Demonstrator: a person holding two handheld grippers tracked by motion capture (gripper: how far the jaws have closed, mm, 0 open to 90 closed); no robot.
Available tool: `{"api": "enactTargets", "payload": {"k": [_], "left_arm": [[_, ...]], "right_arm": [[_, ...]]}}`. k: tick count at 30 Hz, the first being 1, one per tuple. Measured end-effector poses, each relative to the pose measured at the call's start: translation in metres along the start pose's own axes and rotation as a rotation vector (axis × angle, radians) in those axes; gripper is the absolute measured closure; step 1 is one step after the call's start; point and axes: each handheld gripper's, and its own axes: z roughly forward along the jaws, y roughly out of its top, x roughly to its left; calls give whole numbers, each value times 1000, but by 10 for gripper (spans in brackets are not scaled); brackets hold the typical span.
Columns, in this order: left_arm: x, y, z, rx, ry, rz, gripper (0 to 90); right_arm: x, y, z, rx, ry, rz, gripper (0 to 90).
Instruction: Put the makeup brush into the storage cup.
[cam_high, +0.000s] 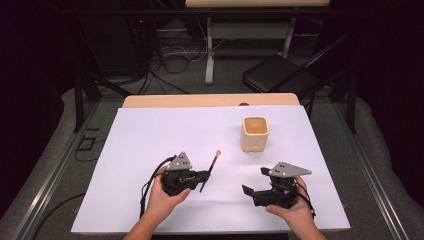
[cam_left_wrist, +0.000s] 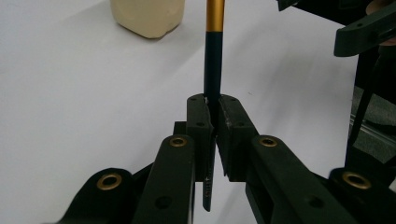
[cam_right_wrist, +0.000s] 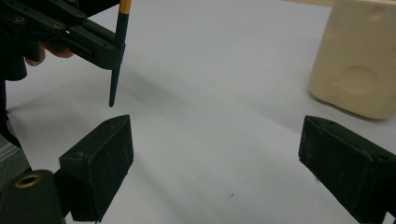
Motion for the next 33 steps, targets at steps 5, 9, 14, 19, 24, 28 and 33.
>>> {"api": "enactTargets", "payload": {"k": [5,9,14,19,24,28,33], "left_arm": [[1,0,-2,-9,7,1,834],[2,0,-3,-14,10,-3,834],[4,0,-4,-17,12,-3,835],[4,0,-4,-23,16,-9,835],[5,0,-5,-31,19,-13,835],[6,0,-6,-36,23,-11,834],[6,-1,-7,-44,26,-15,835]], "right_arm": [[-1,10,14,-8,15,-6,139],[0,18,22,-18,15,-18,144],[-2,27,29,-21,9,-29,147],[-7,35,33,-27,6,-26,156],[-10,41,40,-16,6,-17,162],[-8,44,46,-11,4,-27,167],[-4,47,50,-26,-7,-34,221]]}}
